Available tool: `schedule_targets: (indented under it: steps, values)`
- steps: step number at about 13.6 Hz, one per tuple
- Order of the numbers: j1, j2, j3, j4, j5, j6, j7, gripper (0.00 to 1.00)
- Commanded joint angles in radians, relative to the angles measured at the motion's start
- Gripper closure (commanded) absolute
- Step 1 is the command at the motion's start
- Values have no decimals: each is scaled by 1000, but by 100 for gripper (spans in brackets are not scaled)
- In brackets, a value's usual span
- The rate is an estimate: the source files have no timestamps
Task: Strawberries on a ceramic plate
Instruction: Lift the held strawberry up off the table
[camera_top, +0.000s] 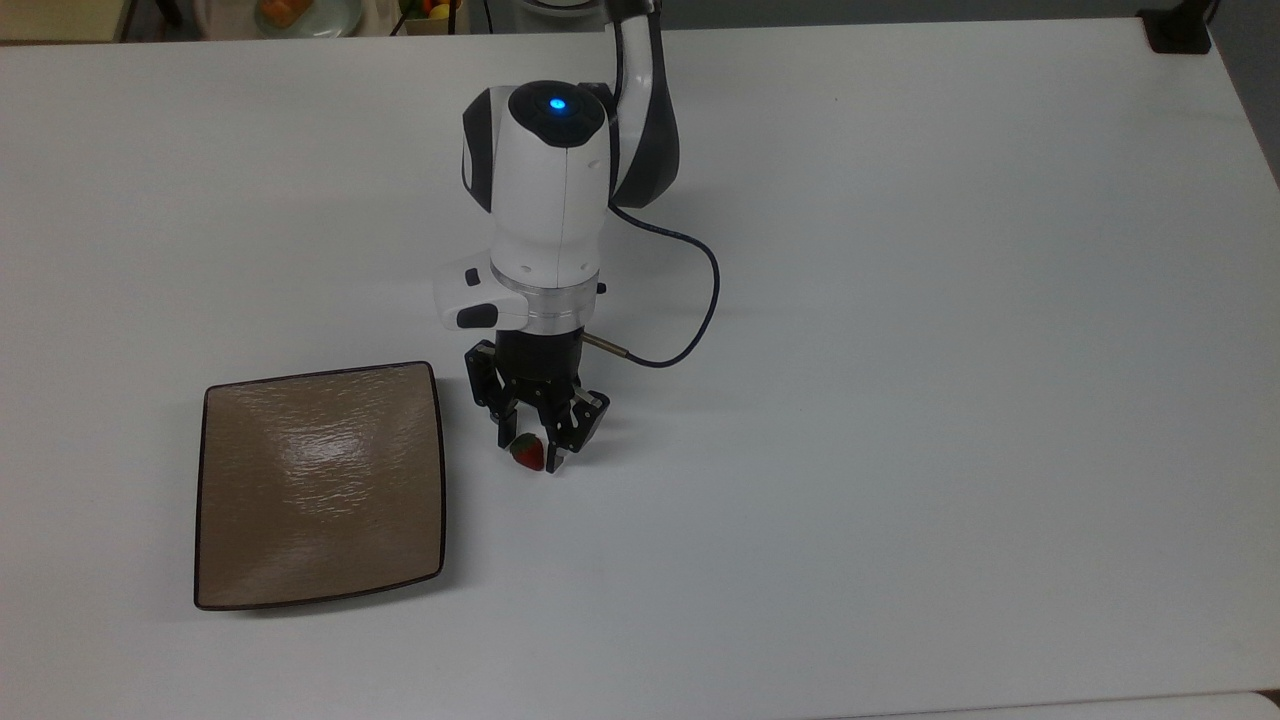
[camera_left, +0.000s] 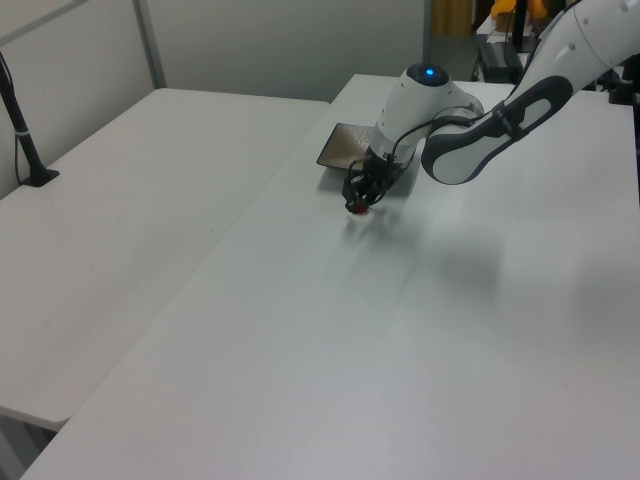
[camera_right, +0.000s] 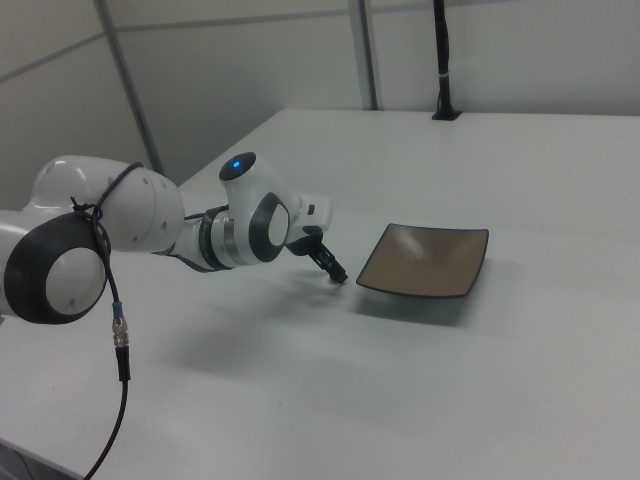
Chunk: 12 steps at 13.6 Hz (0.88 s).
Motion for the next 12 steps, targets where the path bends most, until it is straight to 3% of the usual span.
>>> schedule_targets:
  steps: [1, 4, 9, 12]
  values:
    - [2, 1, -5, -7, -31, 31, 30, 62]
    - [-4, 1, -5, -7, -44, 31, 28, 76]
    - [1, -36, -3, -6, -44, -4, 22, 76]
    - [10, -80, 6, 8, -30, -125, 24, 76]
